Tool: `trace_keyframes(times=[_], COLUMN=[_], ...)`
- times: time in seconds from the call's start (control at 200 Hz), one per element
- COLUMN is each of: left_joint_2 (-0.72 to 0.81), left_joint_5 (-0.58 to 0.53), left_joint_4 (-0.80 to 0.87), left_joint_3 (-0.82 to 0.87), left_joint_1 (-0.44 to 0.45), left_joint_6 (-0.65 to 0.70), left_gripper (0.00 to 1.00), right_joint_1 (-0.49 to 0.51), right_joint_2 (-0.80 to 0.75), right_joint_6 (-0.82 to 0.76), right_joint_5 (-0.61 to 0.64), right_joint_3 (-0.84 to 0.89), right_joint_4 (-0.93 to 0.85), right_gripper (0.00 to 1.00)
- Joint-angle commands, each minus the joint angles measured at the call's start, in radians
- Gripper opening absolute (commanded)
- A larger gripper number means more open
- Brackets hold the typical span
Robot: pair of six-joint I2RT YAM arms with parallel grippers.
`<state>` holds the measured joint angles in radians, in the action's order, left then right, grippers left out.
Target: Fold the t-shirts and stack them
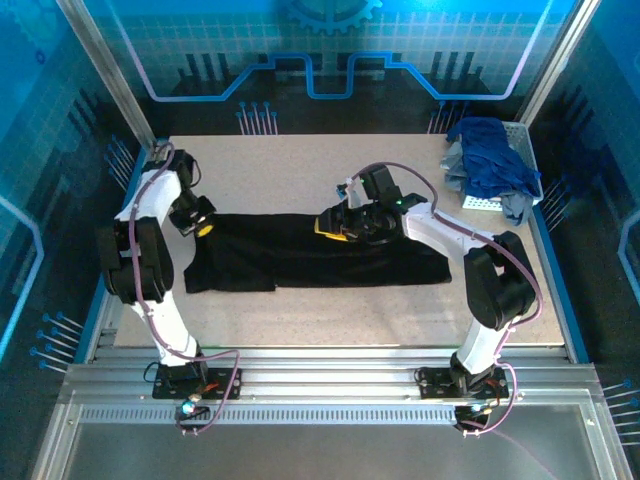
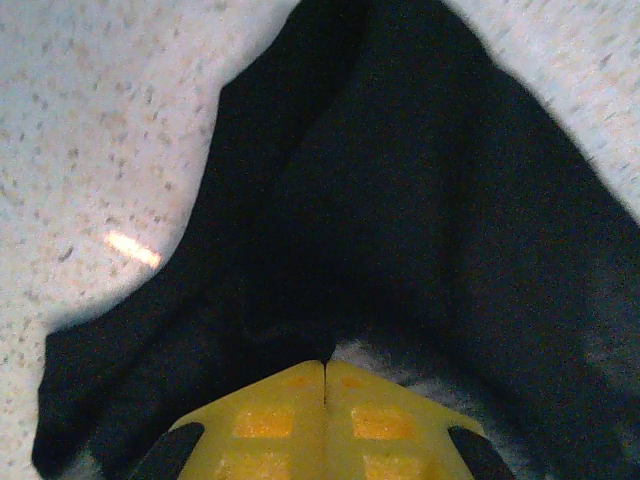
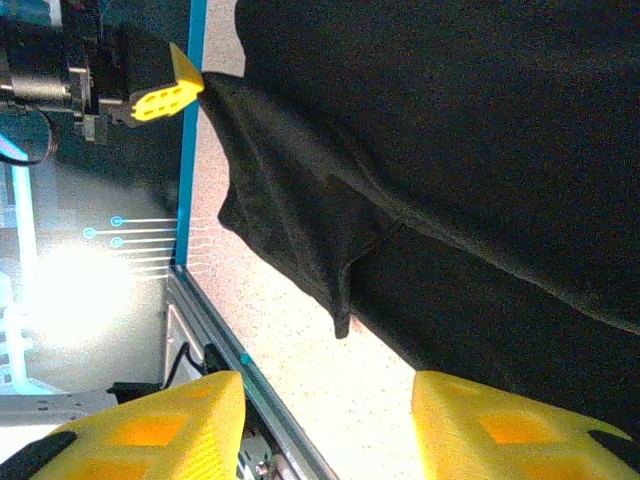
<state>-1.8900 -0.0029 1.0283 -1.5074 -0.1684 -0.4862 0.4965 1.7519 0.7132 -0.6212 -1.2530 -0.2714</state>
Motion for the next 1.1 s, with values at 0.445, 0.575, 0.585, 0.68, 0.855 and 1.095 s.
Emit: trace_keyframes(times=[0.445,0.575,0.585,0.68,0.855,1.095], left_joint_2=[-0.145,-0.186,-0.189,-0.215,-0.254,-0.121], left_joint_5=[0.018,0.026,0.025,0.013,-0.015,-0.182], left_joint_4=[0.120,0.138,0.138,0.142,0.130,0.094], left_joint_3=[-0.270,-0.327,-0.329,-0.343,-0.320,-0.214], left_joint_1=[-0.006,-0.006,-0.006,-0.006,-0.006,0.028], left_joint_6=[0.009,0.005,0.006,0.013,0.034,0.016], left_gripper=[0.00,0.00,0.00,0.00,0.00,0.48], right_joint_1=[-0.012,-0.013,-0.013,-0.015,-0.016,-0.022], right_joint_2=[0.033,0.033,0.033,0.035,0.041,0.030], right_joint_6=[-0.027,-0.027,-0.027,-0.026,-0.029,-0.040], right_joint_5=[-0.014,-0.014,-0.015,-0.015,-0.016,0.033], right_joint_3=[-0.055,-0.051,-0.051,-0.052,-0.061,-0.056], right_joint_4=[-0.043,-0.046,-0.046,-0.045,-0.047,-0.082], right_gripper=[0.48,0.48,0.49,0.48,0.49,0.49])
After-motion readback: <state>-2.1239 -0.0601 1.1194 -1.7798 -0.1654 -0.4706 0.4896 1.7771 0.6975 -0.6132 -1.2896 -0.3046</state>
